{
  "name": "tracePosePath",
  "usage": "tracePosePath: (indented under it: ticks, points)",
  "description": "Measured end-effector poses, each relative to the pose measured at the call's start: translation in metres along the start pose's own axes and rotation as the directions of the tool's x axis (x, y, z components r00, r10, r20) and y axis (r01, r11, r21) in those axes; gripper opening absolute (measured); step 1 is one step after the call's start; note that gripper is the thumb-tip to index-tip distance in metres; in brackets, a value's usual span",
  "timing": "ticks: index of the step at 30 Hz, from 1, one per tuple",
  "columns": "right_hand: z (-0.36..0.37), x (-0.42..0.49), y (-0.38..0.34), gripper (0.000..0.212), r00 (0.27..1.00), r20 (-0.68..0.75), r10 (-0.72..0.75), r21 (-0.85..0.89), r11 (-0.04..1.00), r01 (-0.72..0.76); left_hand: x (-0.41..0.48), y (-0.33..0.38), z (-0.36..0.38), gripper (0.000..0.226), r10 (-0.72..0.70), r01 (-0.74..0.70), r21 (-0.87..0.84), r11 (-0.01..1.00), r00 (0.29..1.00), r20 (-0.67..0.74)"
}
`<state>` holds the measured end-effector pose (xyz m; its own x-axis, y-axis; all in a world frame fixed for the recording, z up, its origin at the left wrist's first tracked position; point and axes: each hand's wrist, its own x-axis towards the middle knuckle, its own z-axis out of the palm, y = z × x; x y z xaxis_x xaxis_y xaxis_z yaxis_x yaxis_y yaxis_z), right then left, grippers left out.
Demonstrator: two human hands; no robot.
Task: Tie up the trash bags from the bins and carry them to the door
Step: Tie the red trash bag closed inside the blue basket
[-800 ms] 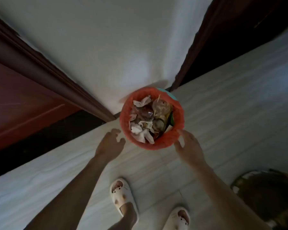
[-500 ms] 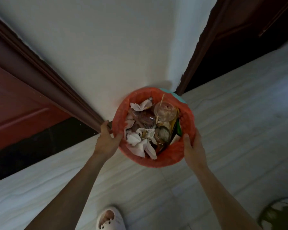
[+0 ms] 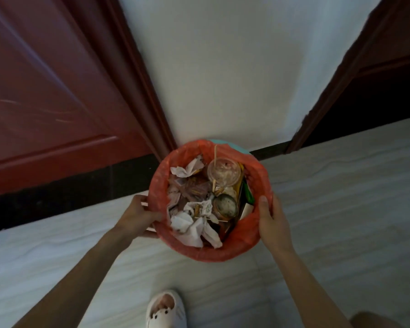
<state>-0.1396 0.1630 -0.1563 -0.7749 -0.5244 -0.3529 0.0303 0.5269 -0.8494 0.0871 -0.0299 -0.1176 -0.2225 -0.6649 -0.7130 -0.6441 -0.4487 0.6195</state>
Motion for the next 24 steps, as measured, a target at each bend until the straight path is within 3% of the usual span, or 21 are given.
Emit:
tracePosePath:
  ticks: [2, 4, 6, 8, 10, 14, 19, 24]
  points:
    - [0.011, 0.001, -0.001, 0.043, 1.0, -0.019, -0.002, -0.016, 1.0, 0.002, -0.006, -0.012, -0.012, 0.061, -0.023, 0.025, -0.075, 0.997, 0.999, 0.027]
    - [0.018, 0.009, 0.0, 0.057, 0.999, -0.028, 0.031, -0.011, 0.999, -0.031, -0.009, -0.017, -0.018, 0.044, -0.034, 0.041, -0.166, 0.985, 0.999, 0.042]
    - [0.022, 0.017, 0.0, 0.075, 0.976, 0.013, 0.216, 0.179, 0.96, -0.215, -0.005, -0.016, -0.021, 0.033, -0.085, 0.091, -0.339, 0.936, 0.996, 0.034]
    - [0.02, 0.024, 0.009, 0.061, 0.9, 0.136, 0.414, 0.355, 0.828, -0.435, 0.003, -0.014, -0.023, 0.04, -0.143, 0.149, -0.476, 0.866, 0.988, 0.05]
    - [0.011, 0.027, 0.012, 0.043, 0.856, 0.161, 0.492, 0.392, 0.764, -0.513, 0.01, -0.014, -0.025, 0.044, -0.137, 0.16, -0.516, 0.841, 0.987, 0.083]
    - [-0.019, 0.034, -0.008, 0.016, 0.892, 0.064, 0.447, 0.354, 0.826, -0.439, 0.016, -0.011, -0.02, 0.035, -0.108, 0.148, -0.554, 0.819, 0.989, 0.104]
    - [-0.036, 0.054, -0.045, 0.017, 0.948, 0.024, 0.318, 0.427, 0.854, -0.297, 0.018, 0.012, 0.022, 0.017, -0.075, 0.073, -0.597, 0.799, 0.997, 0.021]
    - [-0.056, 0.042, -0.059, 0.008, 0.98, -0.139, 0.14, 0.29, 0.952, -0.095, 0.018, 0.027, 0.04, 0.011, -0.069, 0.163, -0.547, 0.821, 0.98, 0.188]
